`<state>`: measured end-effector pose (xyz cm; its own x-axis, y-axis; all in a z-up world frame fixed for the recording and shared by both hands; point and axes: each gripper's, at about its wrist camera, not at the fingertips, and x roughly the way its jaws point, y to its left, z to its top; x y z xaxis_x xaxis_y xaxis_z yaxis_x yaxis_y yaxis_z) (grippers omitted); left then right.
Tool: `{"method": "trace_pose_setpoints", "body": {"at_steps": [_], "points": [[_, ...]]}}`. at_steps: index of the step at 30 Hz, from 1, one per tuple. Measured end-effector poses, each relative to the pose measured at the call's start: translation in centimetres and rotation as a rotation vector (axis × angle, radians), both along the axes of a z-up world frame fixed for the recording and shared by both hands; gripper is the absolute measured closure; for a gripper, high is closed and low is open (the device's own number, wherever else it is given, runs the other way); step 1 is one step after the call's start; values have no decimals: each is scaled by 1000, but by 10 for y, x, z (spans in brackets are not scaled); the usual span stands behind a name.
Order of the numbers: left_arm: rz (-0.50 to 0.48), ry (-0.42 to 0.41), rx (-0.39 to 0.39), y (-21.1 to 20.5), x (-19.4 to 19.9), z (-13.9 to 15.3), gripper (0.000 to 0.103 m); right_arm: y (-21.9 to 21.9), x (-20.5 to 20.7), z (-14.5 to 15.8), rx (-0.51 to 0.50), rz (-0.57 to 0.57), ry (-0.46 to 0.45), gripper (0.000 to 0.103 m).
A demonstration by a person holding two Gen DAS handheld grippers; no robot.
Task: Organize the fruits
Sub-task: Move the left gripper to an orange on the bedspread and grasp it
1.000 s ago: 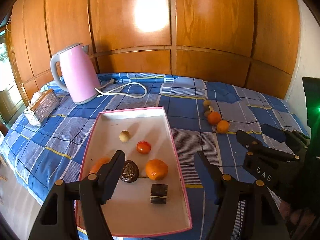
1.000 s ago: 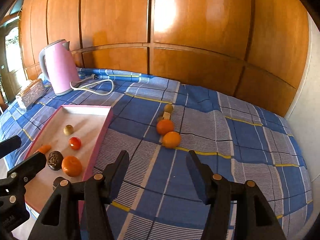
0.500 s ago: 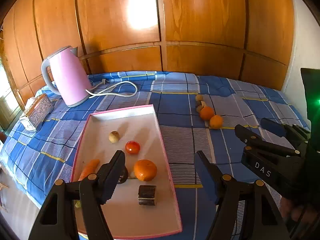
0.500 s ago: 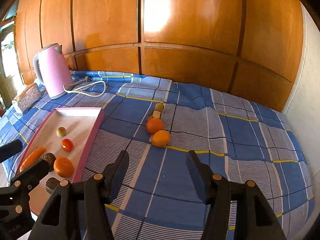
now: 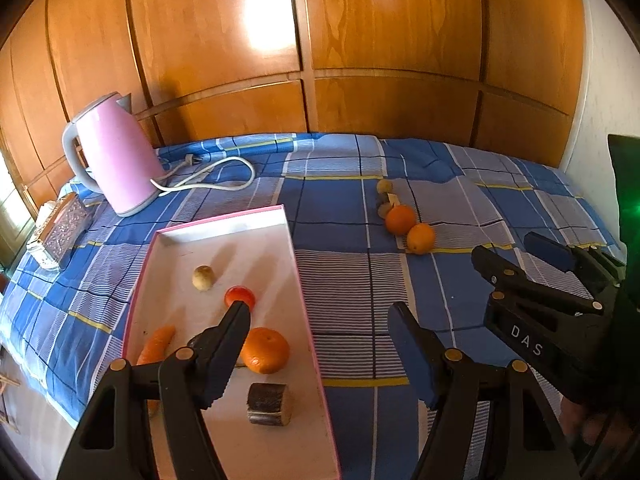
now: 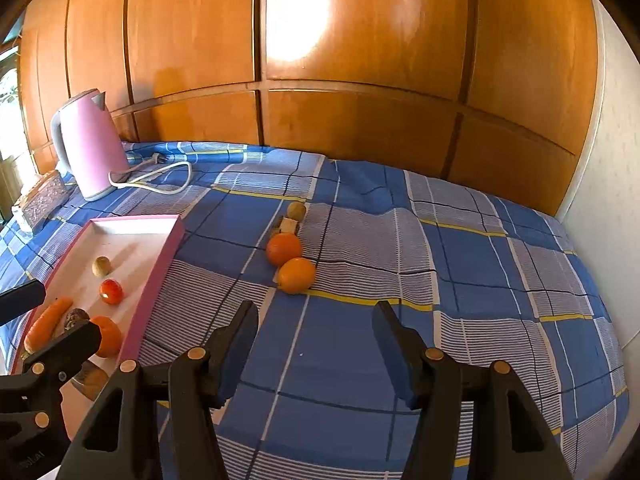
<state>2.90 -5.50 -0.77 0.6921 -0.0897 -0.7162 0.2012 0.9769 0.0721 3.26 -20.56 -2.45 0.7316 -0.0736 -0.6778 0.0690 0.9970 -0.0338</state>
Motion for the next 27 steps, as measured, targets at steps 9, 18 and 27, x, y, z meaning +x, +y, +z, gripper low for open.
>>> {"method": "trace_pose_setpoints", "body": {"at_steps": [9, 18, 27], "points": [[-26, 43, 3, -17, 22, -10, 31, -15, 10, -15, 25, -16, 41, 43], [-24, 173, -116, -23, 83, -25, 40, -47, 19, -38, 78, -41, 110, 43], [-109, 255, -194, -50, 135, -39, 60, -60, 29, -49, 108, -44, 141, 43]]}}
